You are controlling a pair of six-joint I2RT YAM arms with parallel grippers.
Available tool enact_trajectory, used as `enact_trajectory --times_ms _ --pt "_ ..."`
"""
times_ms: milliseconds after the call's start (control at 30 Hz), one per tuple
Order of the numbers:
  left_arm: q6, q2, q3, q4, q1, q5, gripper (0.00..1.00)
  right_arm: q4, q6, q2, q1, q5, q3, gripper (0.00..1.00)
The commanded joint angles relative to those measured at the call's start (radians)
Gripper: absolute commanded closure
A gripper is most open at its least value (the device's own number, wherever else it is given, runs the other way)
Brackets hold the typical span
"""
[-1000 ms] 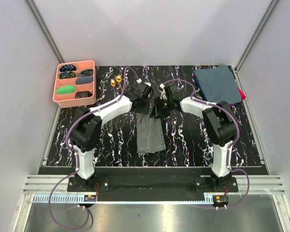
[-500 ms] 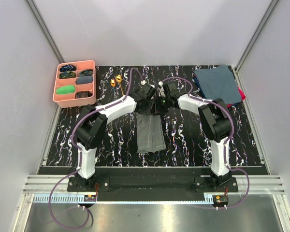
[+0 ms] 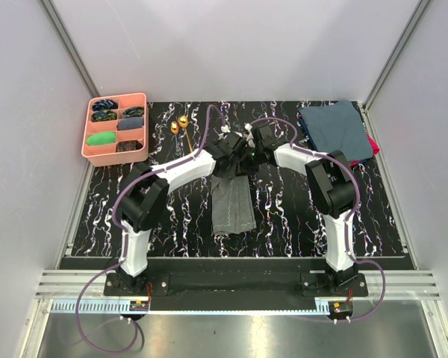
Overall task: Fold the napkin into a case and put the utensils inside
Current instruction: Fold the 2/3-rectangle-folded napkin into a folded napkin.
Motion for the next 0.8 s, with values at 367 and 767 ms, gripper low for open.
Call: enact_trajectory --times_ms 367,767 --pt "-0.109 -0.111 -0.024 0.102 0.016 0.165 0.82 0.008 0.037 -0.241 -0.022 0.025 -0.231 0.67" --pt "-0.129 0.024 0.027 0.136 0.076 0.228 0.98 0.066 0.064 -0.143 -0.022 0.01 -0.228 0.97"
